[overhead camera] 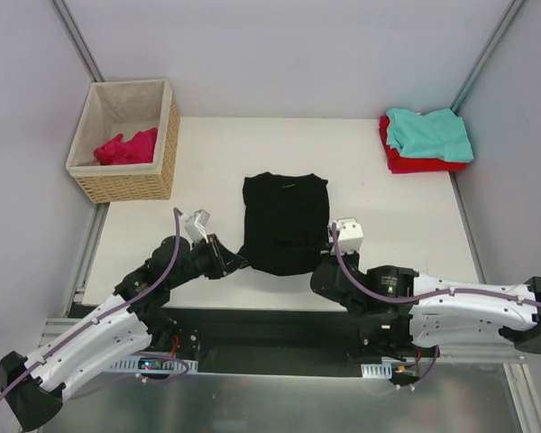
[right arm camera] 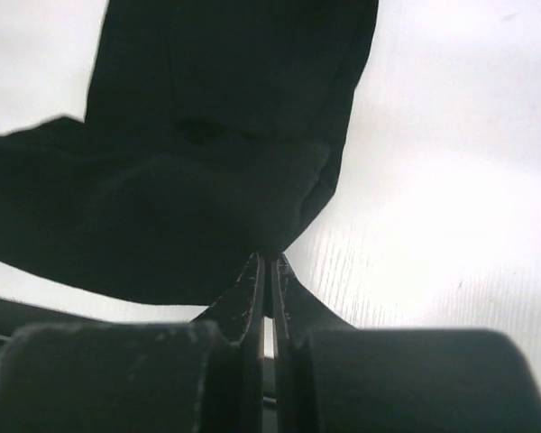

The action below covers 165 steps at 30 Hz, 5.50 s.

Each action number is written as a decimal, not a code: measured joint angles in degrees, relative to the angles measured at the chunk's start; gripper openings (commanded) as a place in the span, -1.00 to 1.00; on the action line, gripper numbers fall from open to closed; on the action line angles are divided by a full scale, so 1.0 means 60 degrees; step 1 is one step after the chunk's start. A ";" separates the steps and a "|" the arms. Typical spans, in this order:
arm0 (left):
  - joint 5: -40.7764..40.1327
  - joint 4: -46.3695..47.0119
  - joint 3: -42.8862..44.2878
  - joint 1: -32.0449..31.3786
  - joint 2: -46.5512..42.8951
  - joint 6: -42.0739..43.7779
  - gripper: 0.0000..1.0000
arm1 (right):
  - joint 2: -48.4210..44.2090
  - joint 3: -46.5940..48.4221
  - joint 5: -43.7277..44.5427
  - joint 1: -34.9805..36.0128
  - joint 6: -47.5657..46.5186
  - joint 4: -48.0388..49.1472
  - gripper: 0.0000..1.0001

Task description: Fold and stack the t-shirts

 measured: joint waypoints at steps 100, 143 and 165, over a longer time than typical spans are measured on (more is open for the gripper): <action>0.3439 0.4462 0.6608 0.3432 1.2040 -0.0153 0.98 | 0.7635 0.4131 -0.7180 -0.8586 -0.4801 0.5876 0.99; 0.3719 0.6524 0.3825 0.3249 1.1803 -0.0335 0.98 | 0.8528 0.6907 -0.7756 -0.8721 -0.4022 0.3694 0.99; 0.3745 0.6375 0.3566 0.3249 1.1504 -0.0189 0.98 | 1.2007 0.9726 -0.7923 -0.8659 -0.3734 0.4142 0.99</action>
